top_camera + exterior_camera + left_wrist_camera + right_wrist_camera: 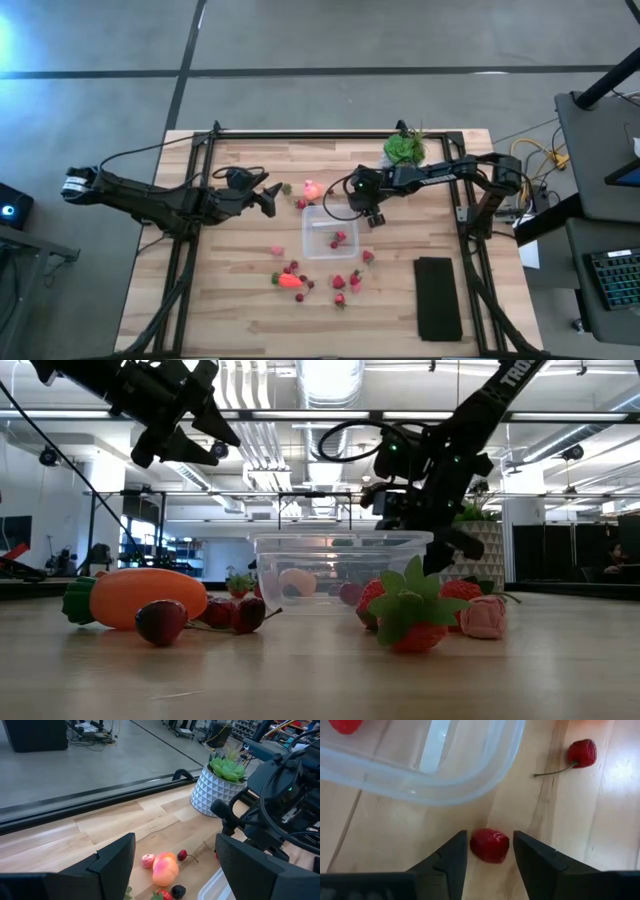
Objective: Pick and placing Produce into tupperware
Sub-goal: Put the red cherry into the transparent container
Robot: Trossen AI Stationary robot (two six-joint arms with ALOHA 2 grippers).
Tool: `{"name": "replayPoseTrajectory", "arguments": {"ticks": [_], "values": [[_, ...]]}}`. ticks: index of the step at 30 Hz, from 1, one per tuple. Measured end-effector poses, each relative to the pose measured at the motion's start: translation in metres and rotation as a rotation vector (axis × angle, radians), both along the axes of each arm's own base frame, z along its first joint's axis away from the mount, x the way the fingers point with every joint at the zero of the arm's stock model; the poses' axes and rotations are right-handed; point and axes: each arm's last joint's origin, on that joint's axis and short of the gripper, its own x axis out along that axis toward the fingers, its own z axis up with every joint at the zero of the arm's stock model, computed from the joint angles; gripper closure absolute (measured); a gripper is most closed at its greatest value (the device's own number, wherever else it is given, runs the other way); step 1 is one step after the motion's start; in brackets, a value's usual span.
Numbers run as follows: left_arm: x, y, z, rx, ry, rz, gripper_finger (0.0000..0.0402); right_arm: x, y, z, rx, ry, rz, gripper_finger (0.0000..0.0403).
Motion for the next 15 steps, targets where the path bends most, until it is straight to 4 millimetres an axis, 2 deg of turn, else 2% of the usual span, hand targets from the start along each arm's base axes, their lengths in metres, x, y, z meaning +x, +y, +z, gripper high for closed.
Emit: {"name": "replayPoseTrajectory", "arguments": {"ticks": [8, 15], "values": [[0.0, 0.0, 0.0, 0.0, 0.0, 0.0, 0.0139, -0.0078, 0.0008, -0.0082, 0.01, 0.02, -0.012, 0.0279], [0.0002, 0.0, 0.0004, -0.001, -0.005, 0.0, 0.0139, -0.0054, -0.0002, -0.005, 0.022, 0.026, -0.067, 0.0302]]}}
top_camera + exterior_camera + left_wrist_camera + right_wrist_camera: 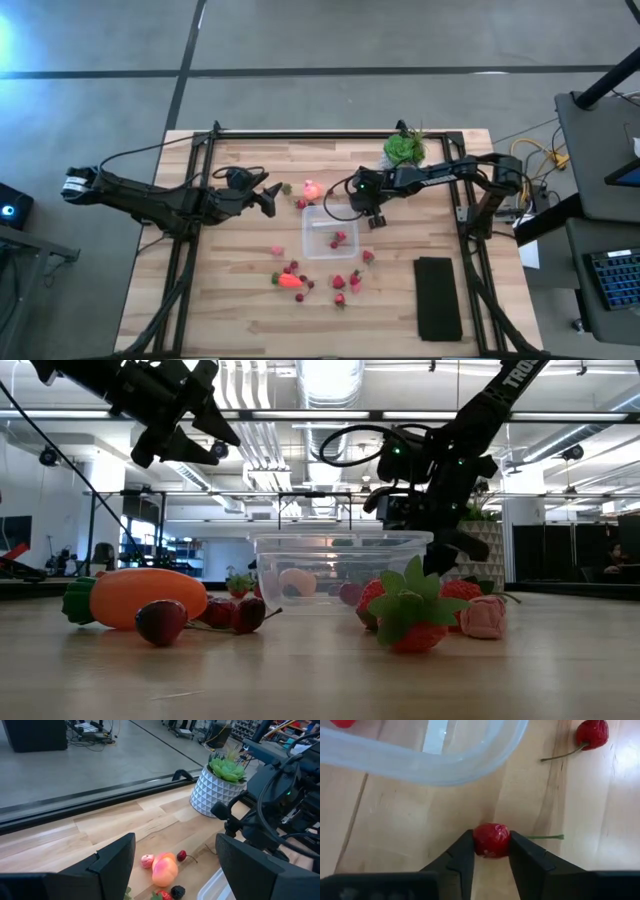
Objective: Pick and placing Produce into tupperware
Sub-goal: Put the red cherry into the transparent container
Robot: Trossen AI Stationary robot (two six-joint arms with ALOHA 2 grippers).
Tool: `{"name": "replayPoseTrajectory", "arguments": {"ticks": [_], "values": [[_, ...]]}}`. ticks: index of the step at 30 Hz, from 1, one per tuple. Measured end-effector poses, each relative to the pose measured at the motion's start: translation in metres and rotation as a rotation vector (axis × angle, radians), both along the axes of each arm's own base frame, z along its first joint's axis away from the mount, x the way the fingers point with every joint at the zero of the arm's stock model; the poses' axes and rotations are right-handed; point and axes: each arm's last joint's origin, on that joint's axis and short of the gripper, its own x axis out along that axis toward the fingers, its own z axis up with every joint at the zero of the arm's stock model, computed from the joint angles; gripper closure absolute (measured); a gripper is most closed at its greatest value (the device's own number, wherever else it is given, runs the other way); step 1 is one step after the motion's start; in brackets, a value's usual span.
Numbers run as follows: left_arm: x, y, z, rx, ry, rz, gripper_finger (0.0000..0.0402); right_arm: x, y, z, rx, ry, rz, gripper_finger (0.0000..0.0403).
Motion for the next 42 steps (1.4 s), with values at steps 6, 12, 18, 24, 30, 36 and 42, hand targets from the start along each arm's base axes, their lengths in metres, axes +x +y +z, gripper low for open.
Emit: {"name": "replayPoseTrajectory", "arguments": {"ticks": [6, 12, 18, 24, 30, 36, 42], "values": [[0.0, 0.0, 0.0, 0.0, -0.003, 0.0, 0.0139, 0.007, -0.004, 0.012, -0.031, -0.019, -0.059, 0.0307], [0.0, 0.0, 0.001, -0.001, -0.008, 0.0, 0.0139, 0.01, -0.006, 0.046, -0.021, -0.092, -0.127, 0.0302], [0.0, 0.0, 0.001, -0.001, -0.01, 0.0, 0.0139, 0.008, 0.003, 0.083, -0.021, -0.127, -0.06, 0.0301], [0.0, 0.0, 0.0, 0.0, -0.006, 0.0, 0.0139, 0.016, 0.028, 0.089, 0.042, -0.111, 0.074, 0.0301], [-0.001, 0.0, -0.006, 0.002, 0.012, 0.0, 0.0139, 0.031, 0.058, 0.083, 0.078, -0.079, 0.215, 0.03], [-0.001, 0.0, -0.006, 0.002, 0.011, -0.001, 0.0139, 0.039, 0.084, 0.07, 0.058, 0.009, 0.33, 0.0295], [-0.001, 0.0, -0.006, 0.002, 0.009, -0.001, 0.0139, 0.046, 0.087, 0.071, 0.026, -0.005, 0.285, 0.0241]]}}
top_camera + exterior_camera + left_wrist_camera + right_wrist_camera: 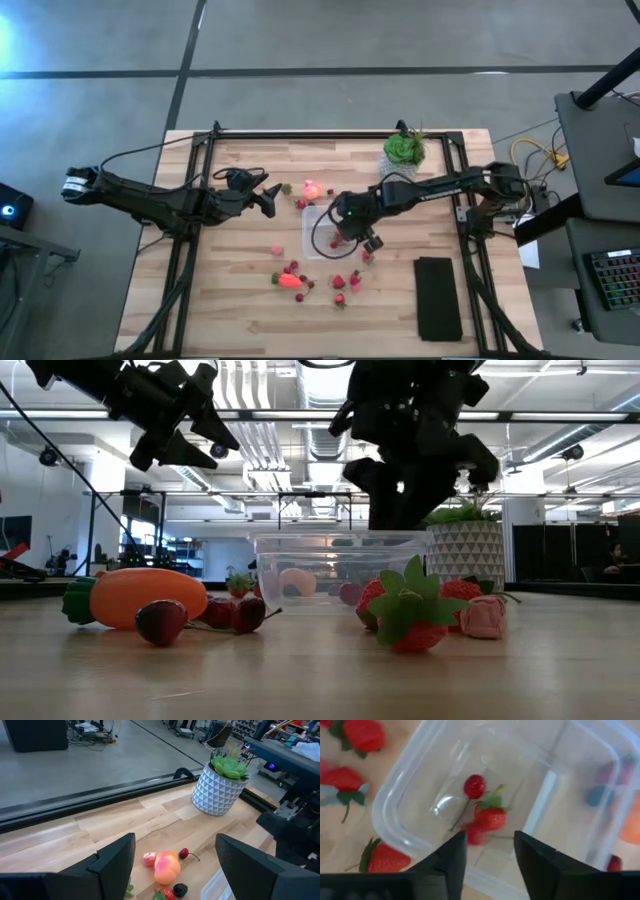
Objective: Pick and placing Produce into tupperware
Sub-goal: Put the red cherry into the transparent container
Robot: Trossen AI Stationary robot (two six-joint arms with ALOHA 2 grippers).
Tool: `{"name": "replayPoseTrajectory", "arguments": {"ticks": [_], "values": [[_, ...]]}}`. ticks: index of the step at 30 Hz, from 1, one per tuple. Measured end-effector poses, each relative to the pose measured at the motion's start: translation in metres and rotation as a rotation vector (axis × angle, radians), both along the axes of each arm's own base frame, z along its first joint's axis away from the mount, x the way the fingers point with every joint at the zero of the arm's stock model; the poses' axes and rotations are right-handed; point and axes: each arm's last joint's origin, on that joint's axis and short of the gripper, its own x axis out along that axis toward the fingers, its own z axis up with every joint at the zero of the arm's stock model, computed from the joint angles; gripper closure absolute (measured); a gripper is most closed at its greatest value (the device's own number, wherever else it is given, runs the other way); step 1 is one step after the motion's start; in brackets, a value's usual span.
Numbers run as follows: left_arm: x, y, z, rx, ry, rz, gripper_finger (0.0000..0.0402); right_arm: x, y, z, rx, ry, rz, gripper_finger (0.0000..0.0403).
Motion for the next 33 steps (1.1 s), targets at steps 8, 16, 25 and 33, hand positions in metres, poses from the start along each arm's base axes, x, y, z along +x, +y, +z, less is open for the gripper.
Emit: {"name": "replayPoseTrajectory", "arguments": {"ticks": [8, 16, 25, 33], "values": [[0.0, -0.001, 0.0, -0.01, 0.0, -0.023, 0.0139, 0.014, -0.038, 0.025, -0.009, -0.099, -0.47, 0.0162], [0.002, -0.002, 0.002, -0.027, -0.008, -0.058, 0.0139, 0.024, -0.138, 0.012, 0.351, 0.002, -1.106, 0.0167], [0.002, 0.001, 0.005, -0.01, -0.034, -0.007, 0.0139, 0.047, -0.155, -0.023, 0.334, 0.224, -0.923, 0.0169], [0.001, 0.013, 0.005, 0.012, -0.046, 0.091, 0.0139, 0.053, -0.15, -0.024, 0.164, 0.193, -0.799, 0.017]]}}
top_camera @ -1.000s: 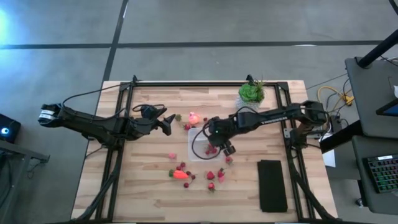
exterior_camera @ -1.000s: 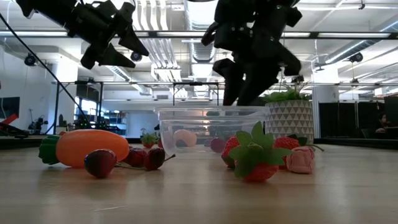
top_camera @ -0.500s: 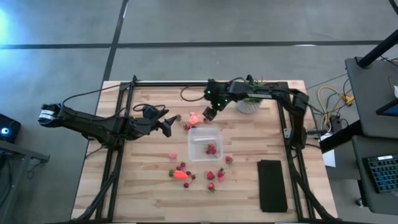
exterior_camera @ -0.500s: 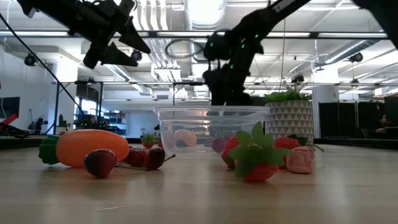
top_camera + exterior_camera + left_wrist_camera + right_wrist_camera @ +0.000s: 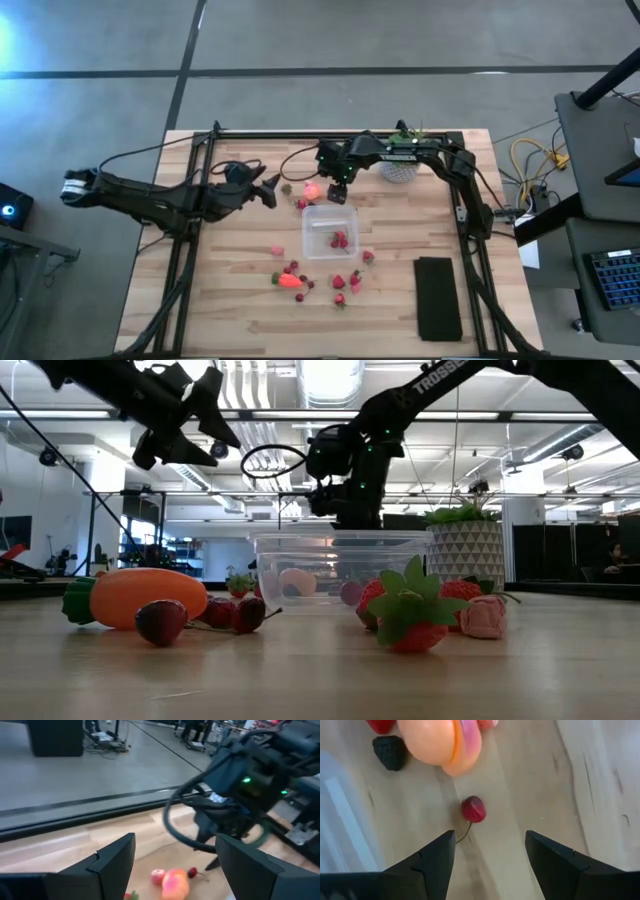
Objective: Pick and placing Produce into tupperware
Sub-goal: Put the red cherry into the transparent container
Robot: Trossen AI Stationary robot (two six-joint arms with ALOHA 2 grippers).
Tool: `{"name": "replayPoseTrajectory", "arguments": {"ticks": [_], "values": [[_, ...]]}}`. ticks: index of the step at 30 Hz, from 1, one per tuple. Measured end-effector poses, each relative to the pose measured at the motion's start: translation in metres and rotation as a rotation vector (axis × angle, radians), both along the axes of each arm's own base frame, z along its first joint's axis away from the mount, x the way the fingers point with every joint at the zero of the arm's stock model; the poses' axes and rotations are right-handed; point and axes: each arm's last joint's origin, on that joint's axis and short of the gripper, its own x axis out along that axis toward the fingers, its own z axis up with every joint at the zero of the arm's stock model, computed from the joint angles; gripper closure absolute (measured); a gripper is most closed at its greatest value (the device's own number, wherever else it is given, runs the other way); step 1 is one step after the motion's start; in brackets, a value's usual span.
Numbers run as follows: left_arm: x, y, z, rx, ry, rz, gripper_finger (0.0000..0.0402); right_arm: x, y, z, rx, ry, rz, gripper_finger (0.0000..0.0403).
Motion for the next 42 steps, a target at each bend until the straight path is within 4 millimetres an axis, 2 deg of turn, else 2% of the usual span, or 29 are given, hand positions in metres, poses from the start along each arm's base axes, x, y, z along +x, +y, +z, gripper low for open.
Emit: {"name": "replayPoseTrajectory", "arguments": {"ticks": [6, 15, 22, 31, 42], "values": [[-0.003, 0.013, -0.004, 0.074, 0.133, 0.025, 0.0139, 0.006, 0.008, -0.005, 0.0, -0.031, 0.042, 0.017], [-0.006, 0.019, -0.013, 0.076, 0.268, -0.079, 0.0139, 0.019, 0.031, -0.019, -0.043, -0.02, 0.059, 0.017], [-0.007, 0.019, -0.014, 0.085, 0.281, -0.082, 0.0139, 0.02, 0.031, -0.019, -0.079, -0.019, 0.017, 0.017], [-0.007, 0.019, -0.014, 0.163, 0.367, -0.12, 0.0139, 0.021, 0.03, -0.032, -0.043, 0.0, 0.04, 0.017], [-0.007, 0.021, -0.015, 0.159, 0.366, -0.11, 0.0139, 0.02, 0.027, -0.005, -0.036, -0.012, 0.044, 0.017]]}}
